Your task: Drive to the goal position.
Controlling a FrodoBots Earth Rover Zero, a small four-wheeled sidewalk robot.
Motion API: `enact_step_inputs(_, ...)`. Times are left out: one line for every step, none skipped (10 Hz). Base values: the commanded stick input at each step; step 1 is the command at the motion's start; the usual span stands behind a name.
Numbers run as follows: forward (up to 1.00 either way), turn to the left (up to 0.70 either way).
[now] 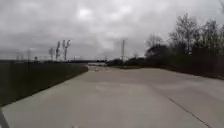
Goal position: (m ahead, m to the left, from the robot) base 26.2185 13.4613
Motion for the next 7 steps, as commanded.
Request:
enact_step_inputs(1.00, 0.00)
enact_step_inputs(1.00, 0.00)
enact_step_inputs(1.00, 0.00)
enact_step_inputs(1.00, 0.00)
enact_step_inputs(1.00, 0.00)
enact_step_inputs(1.00, 0.00)
enact_step_inputs(1.00, 0.00)
